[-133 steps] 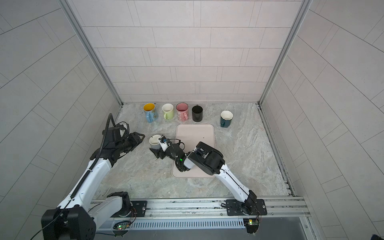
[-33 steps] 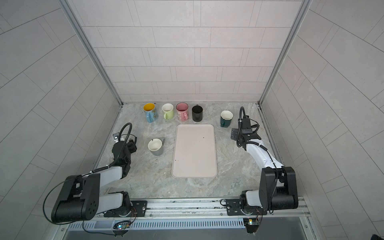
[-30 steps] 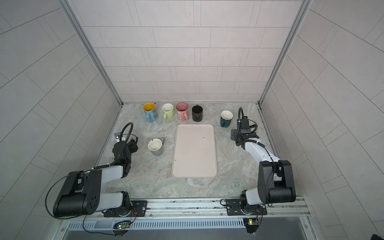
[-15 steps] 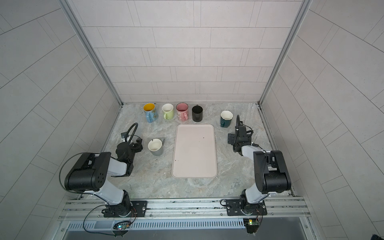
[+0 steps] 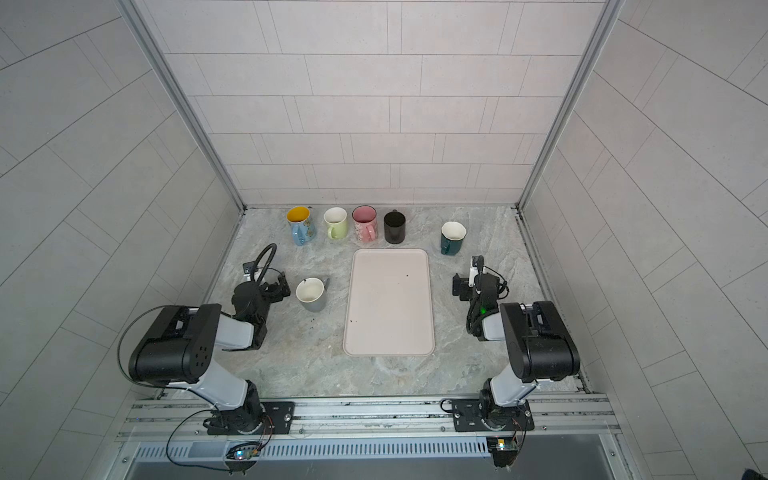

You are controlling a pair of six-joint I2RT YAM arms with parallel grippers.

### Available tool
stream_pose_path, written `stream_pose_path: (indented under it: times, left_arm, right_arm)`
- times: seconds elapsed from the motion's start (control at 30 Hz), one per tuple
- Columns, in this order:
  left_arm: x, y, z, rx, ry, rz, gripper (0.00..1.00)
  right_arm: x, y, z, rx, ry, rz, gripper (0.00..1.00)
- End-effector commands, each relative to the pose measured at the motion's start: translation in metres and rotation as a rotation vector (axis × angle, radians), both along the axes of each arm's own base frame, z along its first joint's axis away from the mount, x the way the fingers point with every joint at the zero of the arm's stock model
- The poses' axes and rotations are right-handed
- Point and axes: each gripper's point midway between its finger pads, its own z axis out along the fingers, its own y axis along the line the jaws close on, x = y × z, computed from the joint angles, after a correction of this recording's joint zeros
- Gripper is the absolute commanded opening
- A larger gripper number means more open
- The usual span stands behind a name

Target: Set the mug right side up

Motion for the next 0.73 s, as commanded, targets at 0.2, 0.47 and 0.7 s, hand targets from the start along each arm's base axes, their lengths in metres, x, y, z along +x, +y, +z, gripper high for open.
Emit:
stream_pose_path:
  times: [0.2, 0.47, 0.7]
  left_arm:
    - [0.0137, -0.0086, 0.0137, 0.020, -0.017, -0.052, 1.00]
    - [0.0137, -0.0090, 0.0134, 0.020, -0.016, -0.053, 1.00]
    - [0.0136, -0.0085, 0.0134, 0.021, -0.015, -0.052, 1.00]
  right_arm:
    - [0.0062, 0.0020, 0.0147, -0.016, -0.061, 0.016, 0.99]
    - [0.0067, 0.0019, 0.0147, -0.017, -0.059, 0.016, 0.99]
    - [0.0066, 0.0018, 0.0150, -0.018, -0.060, 0.015, 0.99]
